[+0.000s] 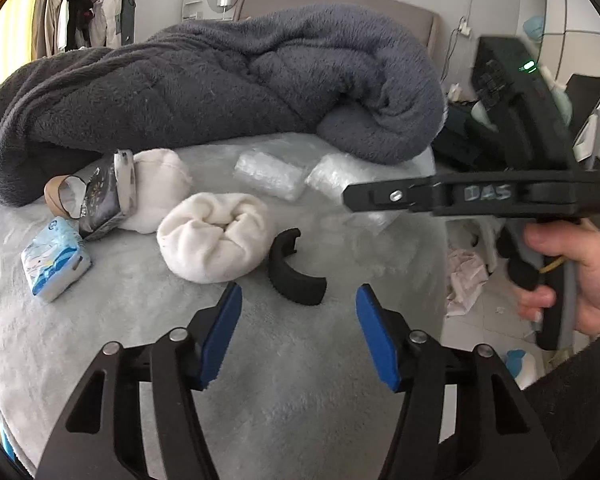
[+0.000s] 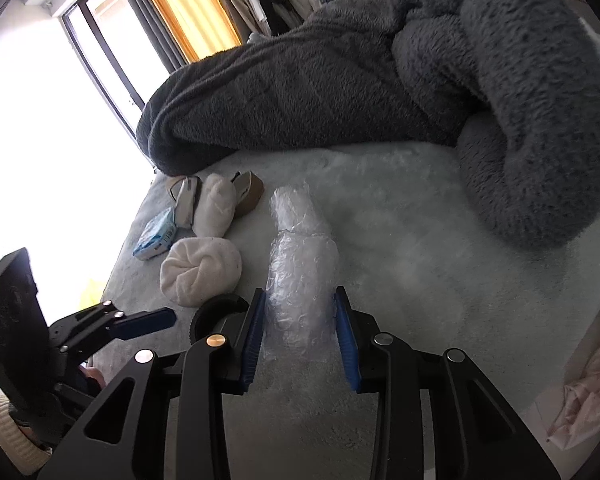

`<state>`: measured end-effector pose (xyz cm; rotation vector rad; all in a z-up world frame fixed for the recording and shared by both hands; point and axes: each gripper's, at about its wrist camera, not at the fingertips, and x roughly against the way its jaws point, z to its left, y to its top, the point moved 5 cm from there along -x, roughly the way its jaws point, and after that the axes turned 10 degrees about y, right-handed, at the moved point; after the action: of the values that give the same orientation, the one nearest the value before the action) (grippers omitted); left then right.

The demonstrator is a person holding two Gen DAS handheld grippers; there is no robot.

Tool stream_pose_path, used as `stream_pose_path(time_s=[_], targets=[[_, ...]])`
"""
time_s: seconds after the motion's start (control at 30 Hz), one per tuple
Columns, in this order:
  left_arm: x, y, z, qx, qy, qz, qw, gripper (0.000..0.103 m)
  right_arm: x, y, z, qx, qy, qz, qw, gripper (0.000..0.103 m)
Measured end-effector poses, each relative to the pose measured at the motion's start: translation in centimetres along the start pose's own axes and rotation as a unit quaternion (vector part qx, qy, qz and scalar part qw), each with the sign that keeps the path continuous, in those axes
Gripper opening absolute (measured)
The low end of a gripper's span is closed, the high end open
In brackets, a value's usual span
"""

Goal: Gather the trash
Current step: 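Close the right gripper on the bubble-wrap roll while the left gripper grasps the black plastic clip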

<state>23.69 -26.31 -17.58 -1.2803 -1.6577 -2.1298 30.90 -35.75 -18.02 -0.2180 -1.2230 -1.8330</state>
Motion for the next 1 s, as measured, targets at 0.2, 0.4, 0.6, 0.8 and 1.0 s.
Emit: stream_pose_path(time_s=[0.2,0.4,0.6,0.8,1.0], targets=[[-1.4,0.2,-0.2,0.005,0.012,0.011,0.9999,0.062,0.5,-0.2,-0.1,0.003,0.002,-0.003,1.0,0.034],[-2.5,1.0,0.0,0.013,0.015,0.013,0.9997,0.058,1.4,-0.3,-0.7,-0.003,0.001,-0.013,1.0,0.034],[-3.6,1.7,0.8,0.015,0.024,0.025,0.9993,0.048,1.5,-0.5,-0.9,-0.003,0.001,-0.014,1.0,0.034],[-4.2,2.2,1.5,0.032,0.026,0.034,0.9985,0.034,1.3,-0.6,-1.2,-0.004,-0.003,-0.011,1.0,0.034],[-3.9,2.3,1.4,0.024,0.03,0.027,0.9989,0.026,1.1,-0.3,-1.1,-0.004,-0.005,-0.015,1.0,0.034]])
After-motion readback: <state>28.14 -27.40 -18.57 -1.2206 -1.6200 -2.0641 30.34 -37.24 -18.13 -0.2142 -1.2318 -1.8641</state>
